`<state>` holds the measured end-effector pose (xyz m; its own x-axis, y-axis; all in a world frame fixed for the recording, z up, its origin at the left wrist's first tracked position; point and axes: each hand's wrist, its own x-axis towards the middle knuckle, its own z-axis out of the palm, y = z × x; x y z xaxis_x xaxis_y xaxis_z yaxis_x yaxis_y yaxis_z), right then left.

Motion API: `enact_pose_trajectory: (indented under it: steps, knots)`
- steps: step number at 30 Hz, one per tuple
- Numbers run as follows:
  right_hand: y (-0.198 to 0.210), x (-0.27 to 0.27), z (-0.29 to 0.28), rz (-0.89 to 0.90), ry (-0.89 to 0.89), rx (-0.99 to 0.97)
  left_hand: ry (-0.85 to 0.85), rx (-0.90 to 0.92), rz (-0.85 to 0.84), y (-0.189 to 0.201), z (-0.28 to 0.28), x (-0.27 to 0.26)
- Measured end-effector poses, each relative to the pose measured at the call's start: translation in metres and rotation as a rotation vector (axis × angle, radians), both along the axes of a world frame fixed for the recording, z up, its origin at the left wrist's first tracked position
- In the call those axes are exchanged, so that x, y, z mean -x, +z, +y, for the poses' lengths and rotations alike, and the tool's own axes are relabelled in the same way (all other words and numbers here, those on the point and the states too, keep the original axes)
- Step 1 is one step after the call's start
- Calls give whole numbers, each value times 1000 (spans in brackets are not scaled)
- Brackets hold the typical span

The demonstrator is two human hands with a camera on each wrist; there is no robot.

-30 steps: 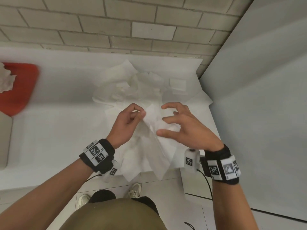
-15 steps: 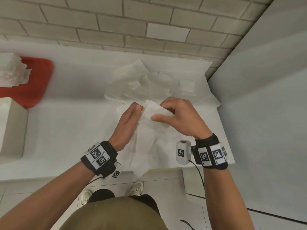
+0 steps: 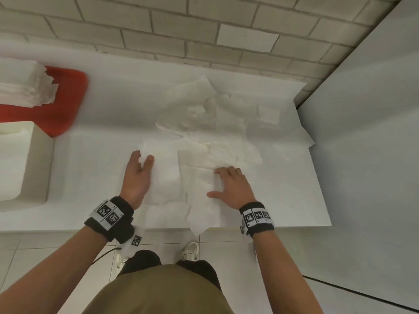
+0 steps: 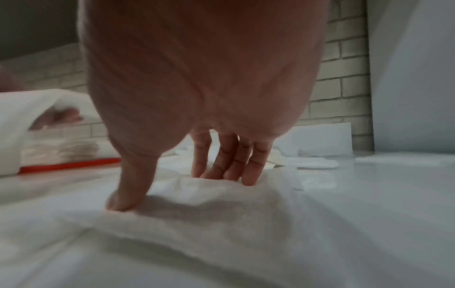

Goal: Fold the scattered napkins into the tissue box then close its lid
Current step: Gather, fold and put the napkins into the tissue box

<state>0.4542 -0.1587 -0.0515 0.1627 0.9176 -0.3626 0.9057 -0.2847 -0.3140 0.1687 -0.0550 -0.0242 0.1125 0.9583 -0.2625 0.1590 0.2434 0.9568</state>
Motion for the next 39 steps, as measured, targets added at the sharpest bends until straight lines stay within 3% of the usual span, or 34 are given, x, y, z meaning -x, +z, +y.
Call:
enact_pose_trajectory:
  steps: [4, 7, 12, 14, 17, 20, 22, 24, 27, 30, 32, 34, 36, 39]
  knots:
    - [-12, 5, 5, 5, -46, -19, -42, -78, -95, -9, -15, 4]
    - [-7, -1, 7, 200, -192, -59, -117, -149, 72, -15, -19, -1]
    - [61, -15, 18, 375, -262, -333, -87, -11, 62, -4, -24, -12]
    - [97, -11, 23, 494, -297, -430, -98, 43, -10, 0, -23, -16]
    - [134, 16, 25, 862, -387, -613, -195, 157, -165, 12, -24, -25]
    - [138, 47, 19, 1025, -471, -661, -205, 272, -373, 27, -28, -38]
    - [120, 67, 14, 981, -523, -625, -171, 329, -519, 38, -31, -45]
    - [99, 85, 7, 843, -546, -582, -149, 252, -531, 48, -34, -49]
    - [82, 99, -2, 733, -509, -564, -36, 89, -251, 46, -31, -46]
    - [69, 73, -13, 581, -699, -576, 63, 42, -145, 37, -23, -27]
    - [52, 54, -18, 333, -744, -386, 84, 13, -94, 34, -19, -11]
    - [33, 57, -20, 209, -681, -150, 102, 0, -51, 30, -15, 4]
    - [14, 71, -19, 164, -602, -12, 106, 2, -27, 25, -12, 15]
    - [-4, 82, -14, 234, -570, -56, 119, 11, 6, 18, -9, 26]
